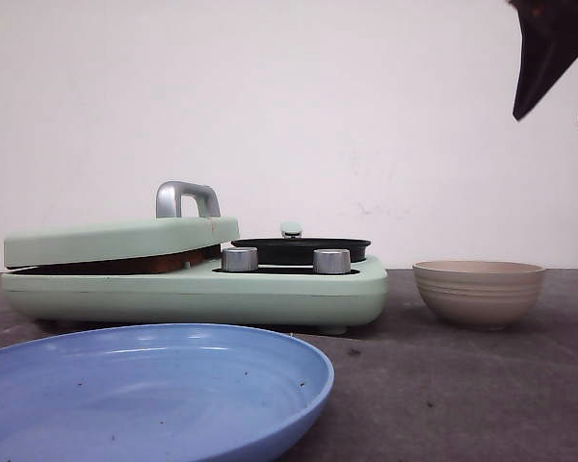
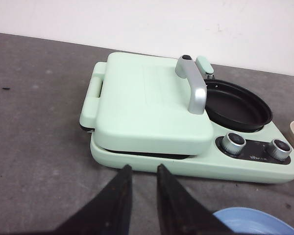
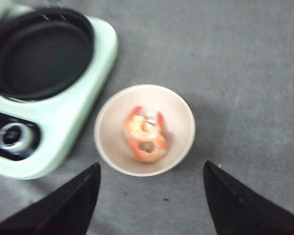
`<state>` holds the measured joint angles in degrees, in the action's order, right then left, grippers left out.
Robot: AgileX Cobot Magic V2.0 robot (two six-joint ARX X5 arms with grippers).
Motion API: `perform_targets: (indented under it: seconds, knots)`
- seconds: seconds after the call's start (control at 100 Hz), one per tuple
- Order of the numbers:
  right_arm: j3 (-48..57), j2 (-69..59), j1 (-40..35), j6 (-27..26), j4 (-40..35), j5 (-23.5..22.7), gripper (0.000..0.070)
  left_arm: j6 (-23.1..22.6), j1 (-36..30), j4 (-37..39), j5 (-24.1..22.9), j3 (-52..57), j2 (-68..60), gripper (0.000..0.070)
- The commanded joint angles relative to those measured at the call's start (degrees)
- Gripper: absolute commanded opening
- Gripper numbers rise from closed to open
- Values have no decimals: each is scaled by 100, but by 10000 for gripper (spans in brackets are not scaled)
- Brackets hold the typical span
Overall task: Make breakfast with bread and shrimp
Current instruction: 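Lower the right gripper to the beige shrimp bowl rim and grasp it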
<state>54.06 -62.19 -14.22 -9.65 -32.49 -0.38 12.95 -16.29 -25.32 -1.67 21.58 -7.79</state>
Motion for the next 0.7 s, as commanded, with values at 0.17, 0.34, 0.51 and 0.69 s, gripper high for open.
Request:
perform_targets:
  seconds: [0.17,0.34,0.51,0.69]
  knots:
    - [949,-1392,501,166,-549,-181,411,26,-17,107,50,35,4,162]
    - [1443,-2264,780,140,-671,-437,411,188,-20,111,76,48,4,338]
    - [1740,-2944,955,125,-741,-634,411,188,-20,221,260,57,0,338]
    - [1838,-3475,1060,105,-669,-914,411,162,-17,549,297,57,-7,337]
